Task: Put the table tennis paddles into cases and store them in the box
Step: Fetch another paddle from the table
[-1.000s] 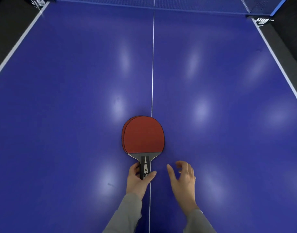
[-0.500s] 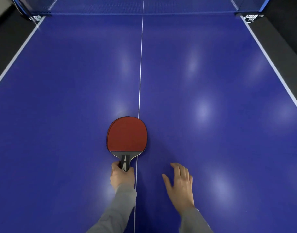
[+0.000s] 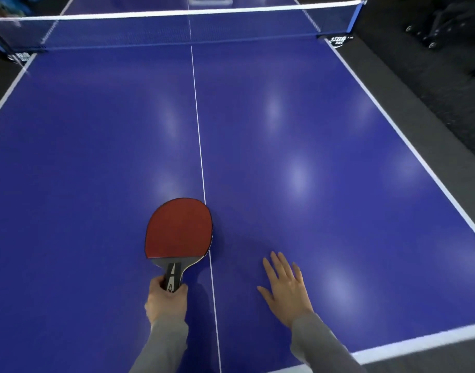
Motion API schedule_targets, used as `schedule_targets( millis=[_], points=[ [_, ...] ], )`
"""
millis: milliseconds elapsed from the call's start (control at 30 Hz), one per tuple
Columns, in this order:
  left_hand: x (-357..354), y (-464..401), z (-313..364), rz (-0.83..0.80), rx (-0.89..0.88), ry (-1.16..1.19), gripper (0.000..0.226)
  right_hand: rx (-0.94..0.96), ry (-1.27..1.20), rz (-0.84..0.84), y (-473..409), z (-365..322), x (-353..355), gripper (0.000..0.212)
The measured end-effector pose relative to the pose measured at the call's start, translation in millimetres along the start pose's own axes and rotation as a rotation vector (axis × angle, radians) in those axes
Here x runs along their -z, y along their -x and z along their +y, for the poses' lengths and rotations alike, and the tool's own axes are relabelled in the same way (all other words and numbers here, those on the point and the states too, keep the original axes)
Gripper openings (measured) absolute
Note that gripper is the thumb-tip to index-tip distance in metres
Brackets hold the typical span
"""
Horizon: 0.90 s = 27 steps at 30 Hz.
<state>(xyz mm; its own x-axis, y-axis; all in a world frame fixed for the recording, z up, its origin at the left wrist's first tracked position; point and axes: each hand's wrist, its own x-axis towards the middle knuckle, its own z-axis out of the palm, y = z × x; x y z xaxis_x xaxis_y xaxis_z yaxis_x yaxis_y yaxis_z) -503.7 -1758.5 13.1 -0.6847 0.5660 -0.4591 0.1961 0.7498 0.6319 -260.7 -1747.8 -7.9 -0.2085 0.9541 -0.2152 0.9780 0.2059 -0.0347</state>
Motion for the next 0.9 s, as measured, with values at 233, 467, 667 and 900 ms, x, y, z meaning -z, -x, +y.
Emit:
schedule_targets(
  millis=[233, 467, 667, 900],
  points=[
    [16.7, 34.2, -6.0, -0.109, -0.146, -0.003, 0.034, -0.147, -0.042, -0.137, 69.5, 2.2, -9.0, 0.067],
    [1.0, 89.5, -10.4, -0.26, -0.307, -0.061, 0.025, -0.285, -0.084, -0.057, 151.8, 14.6, -2.4, 0.066],
    [-32.0, 161.2, -12.1, -0.375, -0.428, -0.109, 0.024, -0.42, -0.136, -0.064, 207.4, 52.2, -3.1, 0.065],
    [-102.3, 272.8, -21.2, -0.501, -0.51, -0.168, 0.025, -0.532, -0.213, -0.053, 285.0, 133.9, -16.6, 0.068]
  ],
)
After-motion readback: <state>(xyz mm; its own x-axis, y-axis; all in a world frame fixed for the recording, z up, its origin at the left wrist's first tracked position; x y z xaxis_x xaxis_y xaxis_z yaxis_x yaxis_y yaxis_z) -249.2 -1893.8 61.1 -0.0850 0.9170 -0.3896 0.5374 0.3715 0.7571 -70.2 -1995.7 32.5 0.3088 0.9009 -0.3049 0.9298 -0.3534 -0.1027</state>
